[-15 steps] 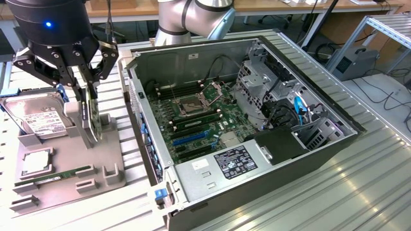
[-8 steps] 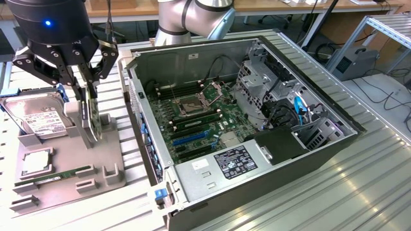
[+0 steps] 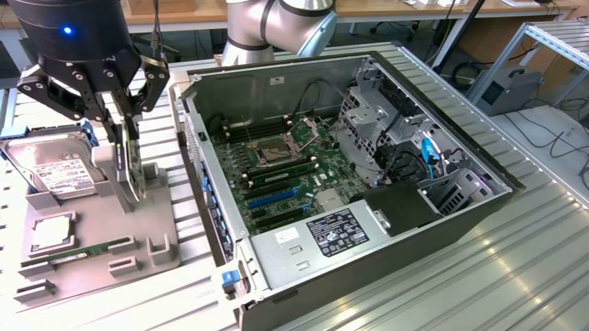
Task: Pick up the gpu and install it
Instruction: 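Pick up the gpu and move the gpu toward the slot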
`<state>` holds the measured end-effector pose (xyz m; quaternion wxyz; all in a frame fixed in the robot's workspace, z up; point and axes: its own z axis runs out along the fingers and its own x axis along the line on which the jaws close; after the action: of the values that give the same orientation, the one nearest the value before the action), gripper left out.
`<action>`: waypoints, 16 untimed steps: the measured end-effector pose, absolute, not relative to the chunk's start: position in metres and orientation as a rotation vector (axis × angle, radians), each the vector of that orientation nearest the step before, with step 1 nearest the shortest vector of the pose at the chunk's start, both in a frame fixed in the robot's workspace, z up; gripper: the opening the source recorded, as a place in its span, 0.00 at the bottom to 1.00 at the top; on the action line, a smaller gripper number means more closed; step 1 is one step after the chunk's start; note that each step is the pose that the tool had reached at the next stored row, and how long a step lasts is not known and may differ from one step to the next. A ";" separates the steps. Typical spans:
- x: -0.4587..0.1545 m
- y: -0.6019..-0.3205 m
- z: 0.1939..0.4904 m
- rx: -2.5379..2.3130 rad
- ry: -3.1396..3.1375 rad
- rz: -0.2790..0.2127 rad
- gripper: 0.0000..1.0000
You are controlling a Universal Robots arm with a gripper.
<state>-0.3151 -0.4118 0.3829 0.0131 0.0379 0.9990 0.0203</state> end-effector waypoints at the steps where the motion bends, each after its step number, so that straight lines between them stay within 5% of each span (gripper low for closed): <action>1: -0.315 -0.412 0.383 0.118 3.112 0.063 0.27; 16: -0.315 -0.412 0.387 0.118 3.113 0.063 0.27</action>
<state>-0.3151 -0.4118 0.3871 0.0131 0.0379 0.9990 0.0203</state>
